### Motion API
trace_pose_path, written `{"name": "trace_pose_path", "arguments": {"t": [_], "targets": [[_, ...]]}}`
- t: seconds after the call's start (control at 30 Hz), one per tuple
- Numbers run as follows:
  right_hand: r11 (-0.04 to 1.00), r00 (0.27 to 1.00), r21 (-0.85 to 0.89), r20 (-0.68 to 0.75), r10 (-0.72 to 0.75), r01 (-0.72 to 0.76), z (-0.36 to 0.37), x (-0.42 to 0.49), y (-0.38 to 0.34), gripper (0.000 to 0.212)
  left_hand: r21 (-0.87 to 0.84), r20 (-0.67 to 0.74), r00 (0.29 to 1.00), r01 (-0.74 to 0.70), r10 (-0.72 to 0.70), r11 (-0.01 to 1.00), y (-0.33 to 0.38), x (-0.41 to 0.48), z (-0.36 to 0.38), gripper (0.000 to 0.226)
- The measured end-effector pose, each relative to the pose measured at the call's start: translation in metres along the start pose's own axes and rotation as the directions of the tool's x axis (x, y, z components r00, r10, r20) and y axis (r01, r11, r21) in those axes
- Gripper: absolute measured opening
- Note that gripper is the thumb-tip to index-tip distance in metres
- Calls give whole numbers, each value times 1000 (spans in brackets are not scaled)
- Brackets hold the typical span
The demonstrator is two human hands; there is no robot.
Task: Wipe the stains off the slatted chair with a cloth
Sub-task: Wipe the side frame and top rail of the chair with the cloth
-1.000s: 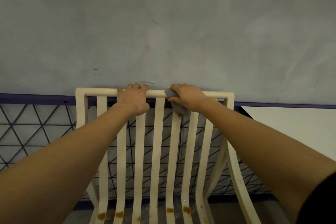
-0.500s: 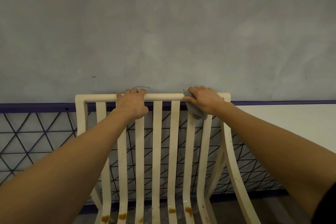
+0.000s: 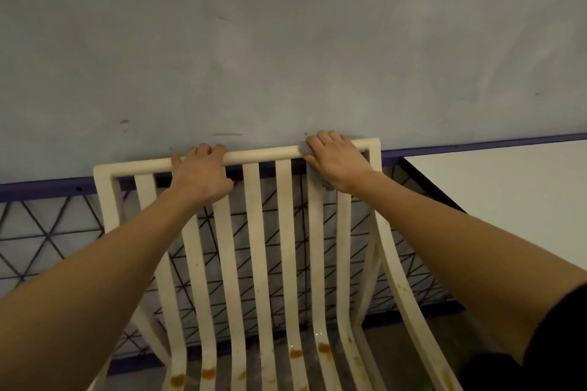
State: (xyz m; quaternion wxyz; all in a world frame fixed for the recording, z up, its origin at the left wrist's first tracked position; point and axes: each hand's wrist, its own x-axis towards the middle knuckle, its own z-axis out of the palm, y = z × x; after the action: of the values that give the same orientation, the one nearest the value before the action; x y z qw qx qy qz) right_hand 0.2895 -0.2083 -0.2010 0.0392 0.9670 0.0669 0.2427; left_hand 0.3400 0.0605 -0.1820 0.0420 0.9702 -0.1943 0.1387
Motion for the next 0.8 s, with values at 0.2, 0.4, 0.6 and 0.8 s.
{"name": "trace_pose_path", "arguments": {"t": [0.2, 0.4, 0.6, 0.8], "targets": [[996, 996, -8, -11, 87, -87, 1, -20, 34, 38, 25, -33, 999, -18, 19, 1000, 2, -5, 12, 68], [939, 946, -159, 62, 317, -305, -13, -3, 30, 29, 81, -85, 996, -27, 34, 996, 0, -6, 23, 77], [917, 944, -318, 145, 296, -239, -16, 19, 13, 19, 116, -139, 990, -19, 35, 993, 3, -1, 32, 73], [960, 984, -234, 50, 169, -152, -10, 27, -27, 17, 104, -158, 987, -11, 28, 994, 5, 2, 37, 70]]}}
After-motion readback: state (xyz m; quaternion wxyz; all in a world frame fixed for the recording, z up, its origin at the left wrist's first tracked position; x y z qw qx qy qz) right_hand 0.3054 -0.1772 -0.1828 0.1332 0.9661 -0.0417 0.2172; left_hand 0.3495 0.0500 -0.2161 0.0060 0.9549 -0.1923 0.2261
